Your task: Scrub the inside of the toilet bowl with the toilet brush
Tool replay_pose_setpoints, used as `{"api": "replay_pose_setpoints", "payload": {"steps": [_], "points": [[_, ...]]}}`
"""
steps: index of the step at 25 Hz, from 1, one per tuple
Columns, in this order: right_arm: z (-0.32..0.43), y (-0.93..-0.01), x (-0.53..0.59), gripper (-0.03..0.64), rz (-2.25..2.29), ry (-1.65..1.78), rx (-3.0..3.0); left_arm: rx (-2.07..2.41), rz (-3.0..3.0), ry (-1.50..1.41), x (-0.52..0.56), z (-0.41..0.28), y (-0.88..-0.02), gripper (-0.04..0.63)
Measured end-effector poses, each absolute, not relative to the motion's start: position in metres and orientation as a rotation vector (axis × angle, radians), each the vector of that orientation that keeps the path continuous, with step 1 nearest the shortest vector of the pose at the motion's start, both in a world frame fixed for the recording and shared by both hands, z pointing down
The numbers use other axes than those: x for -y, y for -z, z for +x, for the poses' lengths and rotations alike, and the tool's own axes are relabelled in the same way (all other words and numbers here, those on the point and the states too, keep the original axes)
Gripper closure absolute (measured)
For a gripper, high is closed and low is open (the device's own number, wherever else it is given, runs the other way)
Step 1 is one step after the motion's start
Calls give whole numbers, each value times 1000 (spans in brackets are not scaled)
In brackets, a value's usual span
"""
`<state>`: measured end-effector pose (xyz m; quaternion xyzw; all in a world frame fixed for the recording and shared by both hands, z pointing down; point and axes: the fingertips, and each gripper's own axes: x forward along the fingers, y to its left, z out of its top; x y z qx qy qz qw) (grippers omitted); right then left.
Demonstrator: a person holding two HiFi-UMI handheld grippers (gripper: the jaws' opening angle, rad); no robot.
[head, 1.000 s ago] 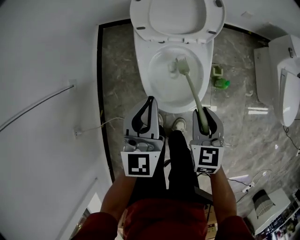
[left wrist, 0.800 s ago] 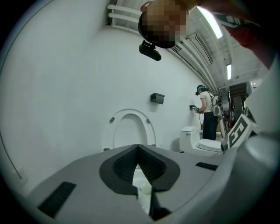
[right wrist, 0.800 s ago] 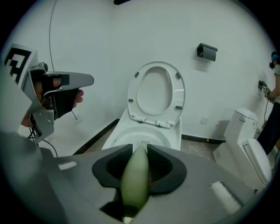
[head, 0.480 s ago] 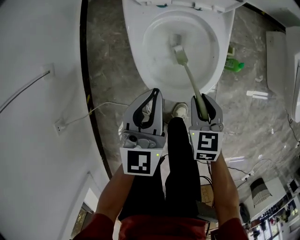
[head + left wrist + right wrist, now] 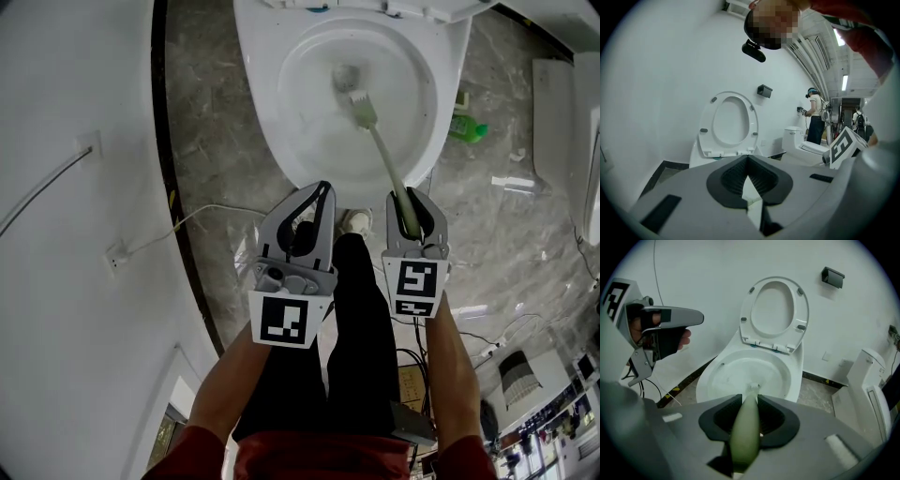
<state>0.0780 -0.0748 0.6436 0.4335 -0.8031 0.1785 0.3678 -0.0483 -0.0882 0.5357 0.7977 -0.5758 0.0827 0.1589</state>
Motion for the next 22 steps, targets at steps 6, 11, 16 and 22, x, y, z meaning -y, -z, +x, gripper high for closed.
{"api": "replay_pose_setpoints", "payload": {"steps": [6,11,16,22], "points": [[90,-647,114,503,910,-124,2063,1595,2309,-229,106,-38,-535,591],[94,-643,149,503,767,74,2072,1601,2345,-248,122,-35,-534,591],[91,-646,164,503,702,139,2067,1627,2324,-253,129,-37,-535,591],[100,-657,147,503,844,-120,2062,1659,2270,-295,124,-45,-545,591]]}}
